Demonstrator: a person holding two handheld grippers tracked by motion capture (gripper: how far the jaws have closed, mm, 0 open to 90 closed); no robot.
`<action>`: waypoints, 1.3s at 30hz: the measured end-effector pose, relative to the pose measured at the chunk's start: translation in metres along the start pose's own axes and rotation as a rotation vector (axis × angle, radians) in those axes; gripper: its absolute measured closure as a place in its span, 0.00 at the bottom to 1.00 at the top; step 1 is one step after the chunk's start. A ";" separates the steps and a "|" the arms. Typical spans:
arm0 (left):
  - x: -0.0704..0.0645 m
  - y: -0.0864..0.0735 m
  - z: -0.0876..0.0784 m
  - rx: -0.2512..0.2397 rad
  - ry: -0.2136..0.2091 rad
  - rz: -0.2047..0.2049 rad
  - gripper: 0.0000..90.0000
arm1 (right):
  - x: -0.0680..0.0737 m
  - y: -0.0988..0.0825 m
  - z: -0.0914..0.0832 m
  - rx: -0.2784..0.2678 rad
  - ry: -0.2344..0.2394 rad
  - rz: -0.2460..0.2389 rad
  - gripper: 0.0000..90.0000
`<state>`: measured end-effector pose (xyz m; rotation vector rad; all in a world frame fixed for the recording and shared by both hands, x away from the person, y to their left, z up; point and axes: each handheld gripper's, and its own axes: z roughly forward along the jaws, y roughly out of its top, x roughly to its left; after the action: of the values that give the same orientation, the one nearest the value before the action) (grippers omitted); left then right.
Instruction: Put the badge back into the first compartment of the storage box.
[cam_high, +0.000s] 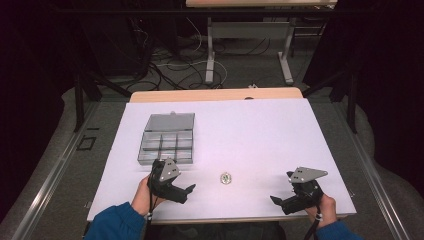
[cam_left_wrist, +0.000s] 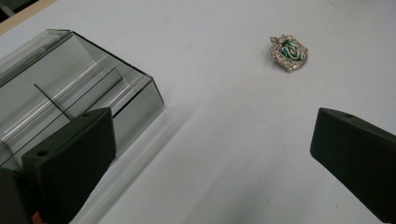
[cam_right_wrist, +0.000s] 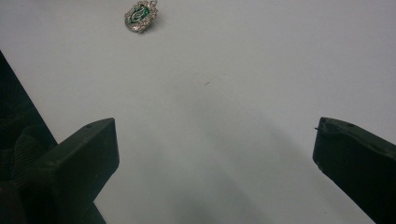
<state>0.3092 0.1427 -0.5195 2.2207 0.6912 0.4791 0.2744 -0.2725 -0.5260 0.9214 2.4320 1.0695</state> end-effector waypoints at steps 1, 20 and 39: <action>0.000 0.002 0.002 0.003 -0.005 0.000 0.01 | 0.000 0.000 0.000 0.002 0.002 -0.006 0.00; -0.018 0.033 0.040 0.031 -0.093 0.029 0.01 | 0.001 0.000 0.001 -0.008 -0.001 -0.004 0.00; -0.035 0.050 0.083 0.096 -0.153 0.057 0.18 | 0.001 -0.001 0.000 -0.003 -0.006 -0.004 0.00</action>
<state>0.3417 0.0469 -0.5405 2.3440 0.5827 0.3048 0.2735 -0.2725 -0.5266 0.9167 2.4255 1.0673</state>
